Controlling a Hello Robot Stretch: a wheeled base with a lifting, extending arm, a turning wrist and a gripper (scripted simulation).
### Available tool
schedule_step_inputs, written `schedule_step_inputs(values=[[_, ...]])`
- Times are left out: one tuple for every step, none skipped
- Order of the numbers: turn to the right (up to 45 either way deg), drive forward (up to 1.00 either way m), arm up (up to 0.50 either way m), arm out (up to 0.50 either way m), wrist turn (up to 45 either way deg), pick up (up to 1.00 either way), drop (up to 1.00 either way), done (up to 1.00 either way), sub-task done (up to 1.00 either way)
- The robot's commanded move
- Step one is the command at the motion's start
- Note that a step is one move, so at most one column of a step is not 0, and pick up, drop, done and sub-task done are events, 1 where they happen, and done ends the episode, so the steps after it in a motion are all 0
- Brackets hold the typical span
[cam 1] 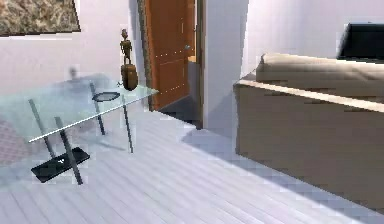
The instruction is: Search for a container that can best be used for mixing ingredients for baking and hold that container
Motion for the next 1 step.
schedule_step_inputs(values=[[0.0,1.00,0.00,0.00,0.0,0.00,0.00,0.00,0.00]])
